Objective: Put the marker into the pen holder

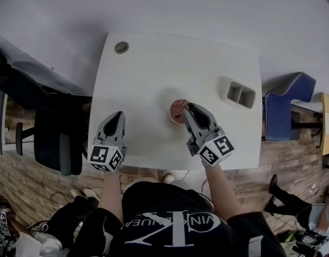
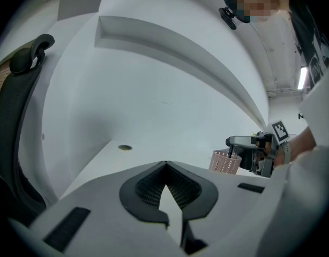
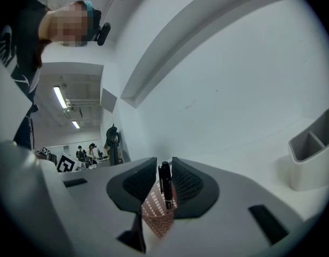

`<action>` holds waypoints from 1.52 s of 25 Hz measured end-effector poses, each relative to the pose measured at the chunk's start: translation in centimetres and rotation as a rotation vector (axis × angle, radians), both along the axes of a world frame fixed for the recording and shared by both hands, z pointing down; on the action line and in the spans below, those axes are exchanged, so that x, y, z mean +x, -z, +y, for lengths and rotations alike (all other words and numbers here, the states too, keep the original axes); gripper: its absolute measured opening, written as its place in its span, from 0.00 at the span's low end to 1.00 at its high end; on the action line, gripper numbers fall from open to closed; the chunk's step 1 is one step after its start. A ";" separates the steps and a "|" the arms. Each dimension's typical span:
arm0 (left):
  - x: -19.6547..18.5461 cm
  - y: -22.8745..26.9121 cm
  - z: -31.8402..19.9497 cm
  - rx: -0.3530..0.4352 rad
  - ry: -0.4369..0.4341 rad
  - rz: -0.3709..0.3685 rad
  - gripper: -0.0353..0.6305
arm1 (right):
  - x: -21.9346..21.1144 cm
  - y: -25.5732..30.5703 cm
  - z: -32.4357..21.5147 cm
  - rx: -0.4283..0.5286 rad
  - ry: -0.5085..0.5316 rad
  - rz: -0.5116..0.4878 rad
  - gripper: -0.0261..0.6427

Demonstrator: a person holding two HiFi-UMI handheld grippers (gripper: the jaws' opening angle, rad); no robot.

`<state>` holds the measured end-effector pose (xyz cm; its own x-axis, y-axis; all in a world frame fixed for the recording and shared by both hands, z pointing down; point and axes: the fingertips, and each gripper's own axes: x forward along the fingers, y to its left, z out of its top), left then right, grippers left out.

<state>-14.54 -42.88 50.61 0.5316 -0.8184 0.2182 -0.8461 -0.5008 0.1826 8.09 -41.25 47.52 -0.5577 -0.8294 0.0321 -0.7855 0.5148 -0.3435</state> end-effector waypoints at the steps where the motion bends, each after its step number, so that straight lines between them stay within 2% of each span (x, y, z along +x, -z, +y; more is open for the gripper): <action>1: 0.0 0.0 0.0 -0.001 0.002 0.001 0.07 | 0.1 0.0 0.0 0.001 0.001 0.000 0.15; 22: 1.0 0.4 1.1 0.008 0.003 0.004 0.07 | 1.5 0.7 1.0 0.024 -0.005 0.003 0.29; 38: 0.8 1.7 2.4 0.024 0.002 0.003 0.07 | 2.7 1.9 2.1 0.036 -0.038 0.027 0.29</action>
